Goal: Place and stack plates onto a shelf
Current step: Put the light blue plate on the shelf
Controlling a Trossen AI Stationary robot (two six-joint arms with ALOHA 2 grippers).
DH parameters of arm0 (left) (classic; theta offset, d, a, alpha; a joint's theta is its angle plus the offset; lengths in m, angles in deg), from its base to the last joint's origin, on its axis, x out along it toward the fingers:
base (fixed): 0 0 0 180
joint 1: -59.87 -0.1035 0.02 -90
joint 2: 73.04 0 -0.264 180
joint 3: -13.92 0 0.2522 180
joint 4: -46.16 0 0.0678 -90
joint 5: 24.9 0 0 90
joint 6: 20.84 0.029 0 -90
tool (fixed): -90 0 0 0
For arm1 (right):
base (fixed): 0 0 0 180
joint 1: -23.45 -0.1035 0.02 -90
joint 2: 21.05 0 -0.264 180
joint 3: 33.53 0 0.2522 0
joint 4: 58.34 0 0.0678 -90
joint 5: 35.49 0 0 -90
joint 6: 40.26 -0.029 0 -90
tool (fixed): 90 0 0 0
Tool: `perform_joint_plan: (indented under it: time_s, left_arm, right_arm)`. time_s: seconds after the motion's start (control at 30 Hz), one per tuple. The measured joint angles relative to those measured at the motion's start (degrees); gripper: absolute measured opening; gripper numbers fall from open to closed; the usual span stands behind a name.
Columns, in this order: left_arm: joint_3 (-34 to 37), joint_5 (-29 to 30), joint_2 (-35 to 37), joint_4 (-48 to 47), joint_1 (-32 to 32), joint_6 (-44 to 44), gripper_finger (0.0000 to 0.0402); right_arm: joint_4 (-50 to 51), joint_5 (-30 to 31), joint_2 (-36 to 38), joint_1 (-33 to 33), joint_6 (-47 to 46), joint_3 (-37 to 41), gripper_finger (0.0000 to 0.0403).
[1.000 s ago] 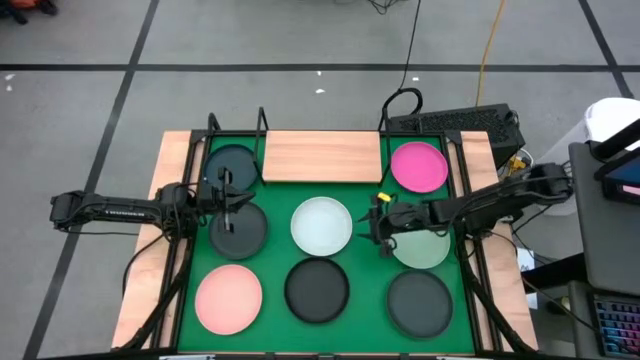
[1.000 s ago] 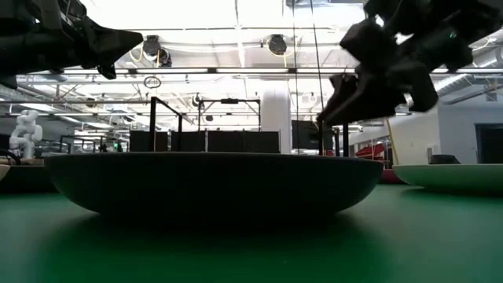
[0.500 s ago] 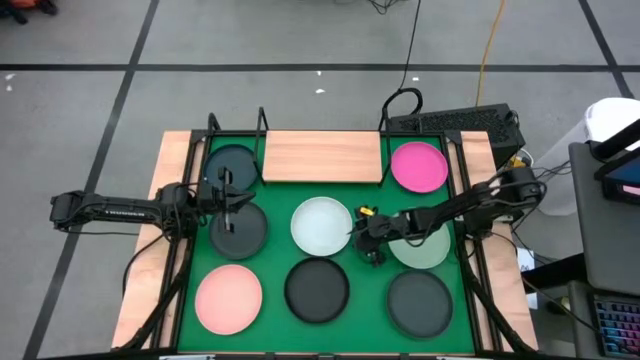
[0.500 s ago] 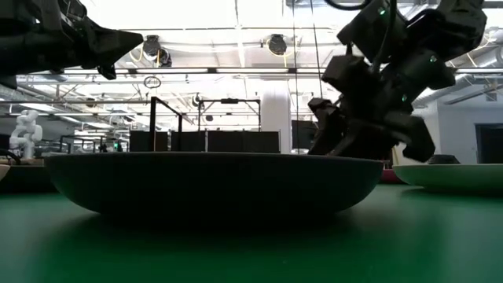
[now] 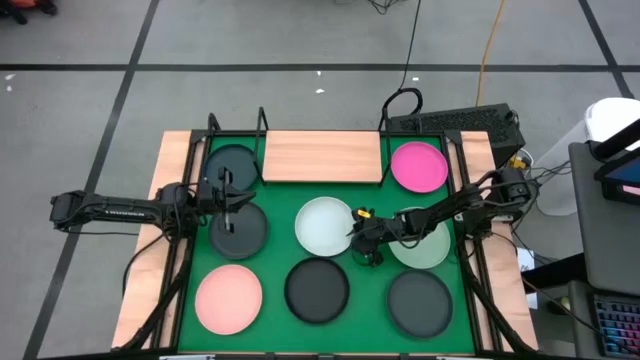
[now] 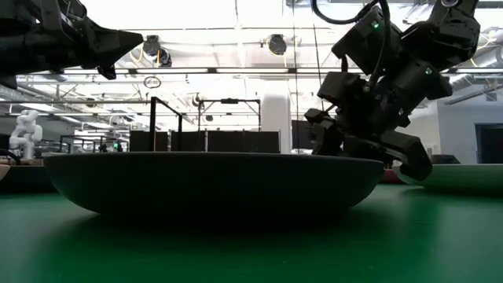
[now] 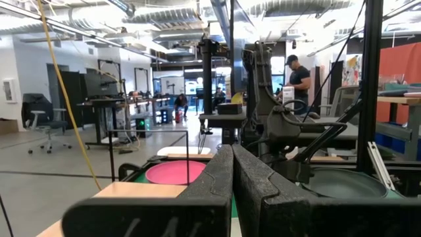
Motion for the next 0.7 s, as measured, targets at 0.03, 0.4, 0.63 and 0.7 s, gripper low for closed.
perform_joint_plan:
  time_s: [0.03, 0.4, 0.63, 0.7]
  left_arm:
    - [0.0, 0.0, 0.0, 0.0, 0.0, 0.0, 0.0004]
    - [0.0, 0.0, 0.0, 0.0, 0.0, 0.0, 0.0004]
    - [0.0, 0.0, 0.0, 0.0, 0.0, 0.0, 0.0004]
    - [0.0, 0.0, 0.0, 0.0, 0.0, 0.0, 0.0004]
  right_arm:
    - [-0.2, 0.1, 0.0, 0.0, 0.0, 0.0, 0.0120]
    - [-1.9, 1.8, 4.1, 0.1, 3.0, 0.1, 0.0008]
    - [-5.3, 1.9, 16.5, 2.4, 7.7, 0.0, 0.0003]
    - [-5.1, 3.3, 19.3, 4.9, 8.9, 0.0, 0.0003]
